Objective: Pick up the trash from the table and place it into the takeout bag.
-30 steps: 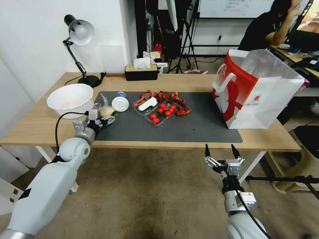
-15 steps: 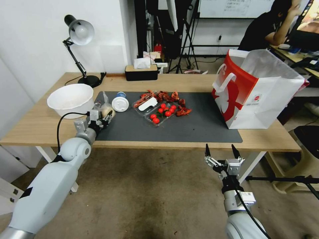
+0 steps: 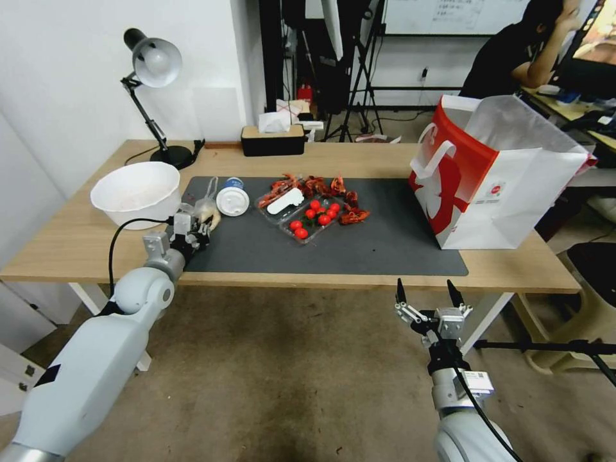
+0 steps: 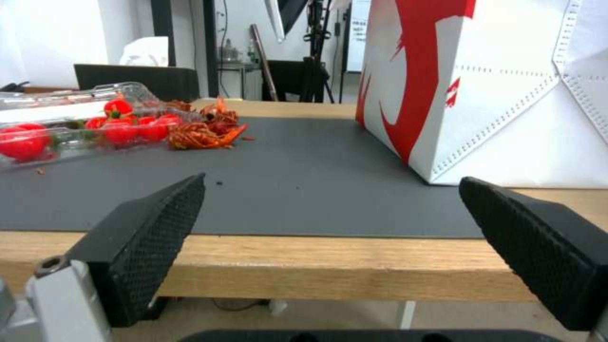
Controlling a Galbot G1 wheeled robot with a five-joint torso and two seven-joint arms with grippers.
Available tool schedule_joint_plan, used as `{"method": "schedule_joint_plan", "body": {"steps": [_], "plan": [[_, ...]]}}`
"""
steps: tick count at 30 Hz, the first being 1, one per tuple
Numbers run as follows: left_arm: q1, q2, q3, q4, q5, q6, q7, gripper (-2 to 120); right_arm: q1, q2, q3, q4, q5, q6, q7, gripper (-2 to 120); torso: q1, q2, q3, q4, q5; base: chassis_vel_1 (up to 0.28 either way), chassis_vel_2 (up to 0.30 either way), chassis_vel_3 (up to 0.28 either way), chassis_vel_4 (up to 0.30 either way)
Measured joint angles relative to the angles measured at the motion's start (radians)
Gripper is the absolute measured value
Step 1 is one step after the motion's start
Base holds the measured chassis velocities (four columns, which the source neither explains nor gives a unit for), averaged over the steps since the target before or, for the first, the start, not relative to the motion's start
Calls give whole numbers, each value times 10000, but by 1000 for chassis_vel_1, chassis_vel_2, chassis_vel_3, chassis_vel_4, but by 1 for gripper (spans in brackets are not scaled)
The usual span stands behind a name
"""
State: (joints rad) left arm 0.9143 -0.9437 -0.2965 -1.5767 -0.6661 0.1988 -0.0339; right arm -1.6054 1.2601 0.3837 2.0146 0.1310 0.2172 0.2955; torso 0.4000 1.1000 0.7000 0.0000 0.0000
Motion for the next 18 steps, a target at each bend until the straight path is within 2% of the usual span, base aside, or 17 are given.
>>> {"method": "schedule_joint_plan", "body": {"steps": [4,8,11,12,15,18], "plan": [[244,291,-211,-412,-29,-74,4,6,8,42,-37,18,-26,5,-1,100,0,0,0,1,-1,0,0,0,0],[460,547,-335,-999,-278,-80,8,6,17,74,-58,35,-48,6,-2,100,0,0,0,1,-1,0,0,0,0],[508,781,-364,-1714,-694,-126,135,6,29,87,-69,35,-59,8,-4,100,0,0,0,0,-1,0,0,0,0],[508,781,-364,-1714,-694,-126,135,6,29,87,-69,35,-59,8,-4,100,0,0,0,0,-1,0,0,0,0],[172,962,-128,-2269,-1357,-323,499,6,31,96,-69,33,-66,12,-9,100,0,0,0,-1,0,0,0,0,0],[-72,1019,52,-2379,-1621,-455,790,6,31,115,-68,29,-71,14,-10,100,0,0,0,-1,1,0,0,0,0]]}}
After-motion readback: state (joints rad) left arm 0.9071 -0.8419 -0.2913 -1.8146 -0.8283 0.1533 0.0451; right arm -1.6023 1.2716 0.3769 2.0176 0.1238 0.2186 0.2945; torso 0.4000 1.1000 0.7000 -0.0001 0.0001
